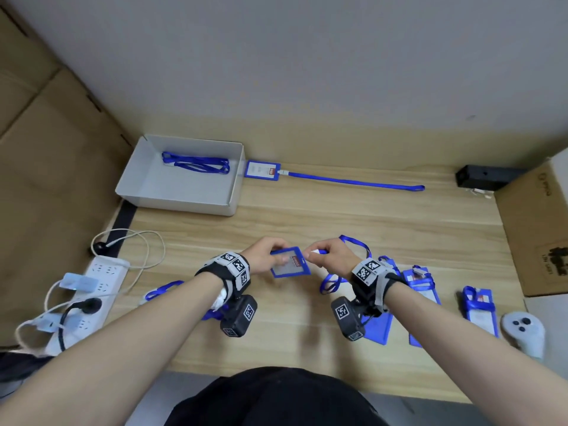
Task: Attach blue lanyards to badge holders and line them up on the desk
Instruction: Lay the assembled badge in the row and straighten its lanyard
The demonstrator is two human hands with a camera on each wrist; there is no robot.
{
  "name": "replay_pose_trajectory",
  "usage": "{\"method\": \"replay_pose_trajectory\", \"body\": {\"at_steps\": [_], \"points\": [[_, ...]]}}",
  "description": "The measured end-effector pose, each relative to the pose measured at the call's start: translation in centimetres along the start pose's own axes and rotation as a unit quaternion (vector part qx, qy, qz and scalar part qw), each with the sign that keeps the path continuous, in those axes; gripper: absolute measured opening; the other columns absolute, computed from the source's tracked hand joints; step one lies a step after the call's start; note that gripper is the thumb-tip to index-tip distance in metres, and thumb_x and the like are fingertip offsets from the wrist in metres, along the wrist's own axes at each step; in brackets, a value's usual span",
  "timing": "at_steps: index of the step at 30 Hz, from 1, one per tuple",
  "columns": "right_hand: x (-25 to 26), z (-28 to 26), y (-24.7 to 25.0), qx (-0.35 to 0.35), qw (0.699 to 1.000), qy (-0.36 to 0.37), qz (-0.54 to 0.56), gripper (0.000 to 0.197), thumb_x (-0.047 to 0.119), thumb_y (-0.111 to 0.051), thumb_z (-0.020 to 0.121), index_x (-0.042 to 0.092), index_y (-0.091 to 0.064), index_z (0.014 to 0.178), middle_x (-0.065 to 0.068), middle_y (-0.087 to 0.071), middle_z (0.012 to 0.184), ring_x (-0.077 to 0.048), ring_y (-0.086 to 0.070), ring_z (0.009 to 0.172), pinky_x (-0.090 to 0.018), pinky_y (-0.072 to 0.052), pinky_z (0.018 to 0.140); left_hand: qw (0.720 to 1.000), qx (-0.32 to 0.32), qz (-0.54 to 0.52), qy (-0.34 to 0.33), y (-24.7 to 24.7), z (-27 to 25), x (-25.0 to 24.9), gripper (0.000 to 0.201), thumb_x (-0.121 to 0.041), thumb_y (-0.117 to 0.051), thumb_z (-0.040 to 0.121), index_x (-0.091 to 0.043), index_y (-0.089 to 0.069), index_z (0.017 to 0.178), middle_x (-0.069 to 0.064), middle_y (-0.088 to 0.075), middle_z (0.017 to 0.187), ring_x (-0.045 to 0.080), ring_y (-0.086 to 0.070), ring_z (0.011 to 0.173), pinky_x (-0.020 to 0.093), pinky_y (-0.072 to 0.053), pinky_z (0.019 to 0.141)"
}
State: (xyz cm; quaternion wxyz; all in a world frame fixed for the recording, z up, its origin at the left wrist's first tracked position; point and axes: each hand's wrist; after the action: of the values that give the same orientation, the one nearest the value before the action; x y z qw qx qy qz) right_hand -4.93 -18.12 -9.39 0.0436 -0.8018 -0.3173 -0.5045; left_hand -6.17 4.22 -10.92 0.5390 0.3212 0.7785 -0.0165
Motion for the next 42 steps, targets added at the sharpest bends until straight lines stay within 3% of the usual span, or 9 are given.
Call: {"method": "replay_pose_trajectory", "body": {"at_steps": [3,8,16,21,27,30,33,37,42], "points": [[0.5,0.1,0.1,0.003,1.0,-0.011,0.008,0.012,0.027,-0.07,0.089,0.017,-0.076,0.089,0.011,-0.047,0.052,-0.003,-0.04,0.046,-0.021,-0.032,0.046,1.0,-0.015,-0.026,-0.004,0.2,-0.3,0.0,0.008,-0.001,-0.061,0.092,-0.008,-0.061,0.095,0.007,-0.061,0.088,0.016,-0.054,0.081,0.029,-0.044,0.075],[0.7,-0.1,0.5,0.003,1.0,0.029,0.01,0.01,0.025,-0.071,0.088,0.022,-0.077,0.081,0.003,-0.061,0.067,-0.009,-0.049,0.062,-0.022,-0.044,0.064,1.0,-0.014,-0.027,0.005,0.1,-0.3,-0.7,0.005,-0.008,-0.058,0.096,-0.01,-0.062,0.098,-0.001,-0.064,0.088,-0.006,-0.06,0.071,0.018,-0.048,0.07],[0.7,-0.8,1.2,0.054,0.995,-0.024,0.086,0.013,0.004,-0.055,0.092,0.0,-0.067,0.097,-0.003,-0.059,0.069,-0.01,-0.035,0.046,-0.02,-0.024,0.044,0.992,-0.052,0.103,0.043,-0.1,-0.4,-1.6,0.006,-0.02,-0.061,0.094,-0.025,-0.065,0.093,0.0,-0.069,0.095,0.022,-0.065,0.089,0.035,-0.05,0.082],[0.2,-0.9,1.0,0.025,1.0,0.01,0.003,0.021,0.002,-0.046,0.1,-0.004,-0.065,0.106,0.0,-0.057,0.073,-0.003,-0.046,0.05,-0.018,-0.036,0.049,0.978,-0.082,0.188,0.039,-0.4,-0.7,-2.7,0.015,-0.032,-0.059,0.092,-0.025,-0.068,0.102,-0.003,-0.071,0.099,0.021,-0.065,0.093,0.04,-0.052,0.085],[0.6,-0.5,-0.3,0.028,0.999,0.02,-0.015,0.02,0.002,-0.045,0.099,-0.003,-0.065,0.103,0.002,-0.058,0.074,-0.013,-0.053,0.062,-0.027,-0.044,0.055,0.929,-0.15,0.333,0.064,-0.3,-1.2,-4.5,0.02,-0.036,-0.054,0.092,-0.029,-0.066,0.107,-0.003,-0.069,0.105,0.026,-0.061,0.099,0.035,-0.05,0.079],[1.3,-0.6,-0.3,0.042,0.997,-0.009,0.059,0.018,-0.003,-0.056,0.089,-0.001,-0.067,0.102,-0.002,-0.06,0.077,-0.014,-0.056,0.065,-0.025,-0.045,0.057,0.911,-0.157,0.372,0.081,0.1,-1.3,-5.4,0.02,-0.034,-0.053,0.092,-0.029,-0.065,0.106,-0.001,-0.069,0.102,0.028,-0.061,0.097,0.032,-0.044,0.071],[2.0,-0.4,-0.1,0.051,0.993,-0.027,0.108,0.03,0.01,-0.061,0.072,0.003,-0.071,0.1,-0.004,-0.063,0.078,-0.015,-0.059,0.066,-0.024,-0.046,0.058,0.903,-0.163,0.387,0.093,0.4,-1.3,-5.7,0.019,-0.033,-0.052,0.091,-0.027,-0.065,0.104,0.001,-0.069,0.099,0.031,-0.061,0.096,0.032,-0.04,0.069],[2.0,0.1,-0.2,0.037,0.998,0.021,0.055,0.017,0.009,-0.057,0.096,-0.001,-0.07,0.097,-0.005,-0.063,0.074,-0.014,-0.059,0.062,-0.023,-0.049,0.059,0.909,-0.163,0.37,0.101,0.8,-1.4,-5.8,0.017,-0.034,-0.053,0.091,-0.027,-0.065,0.102,-0.001,-0.069,0.099,0.029,-0.061,0.094,0.032,-0.04,0.069],[2.2,0.7,-0.8,-0.004,1.0,0.027,-0.009,0.02,0.001,-0.051,0.096,0.007,-0.065,0.083,-0.002,-0.059,0.068,-0.01,-0.053,0.056,-0.018,-0.046,0.054,0.959,-0.118,0.241,0.087,1.5,-1.3,-4.3,0.016,-0.034,-0.06,0.09,-0.025,-0.069,0.1,-0.004,-0.071,0.097,0.02,-0.063,0.09,0.037,-0.052,0.08]]}}
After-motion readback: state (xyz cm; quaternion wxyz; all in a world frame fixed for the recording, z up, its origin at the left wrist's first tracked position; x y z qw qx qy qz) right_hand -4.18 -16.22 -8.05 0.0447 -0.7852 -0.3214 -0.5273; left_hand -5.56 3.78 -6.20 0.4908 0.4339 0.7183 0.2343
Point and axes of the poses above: each hand's wrist, its own z-axis towards the middle knuckle, its own y-axis out of the back of the hand, x = y × z
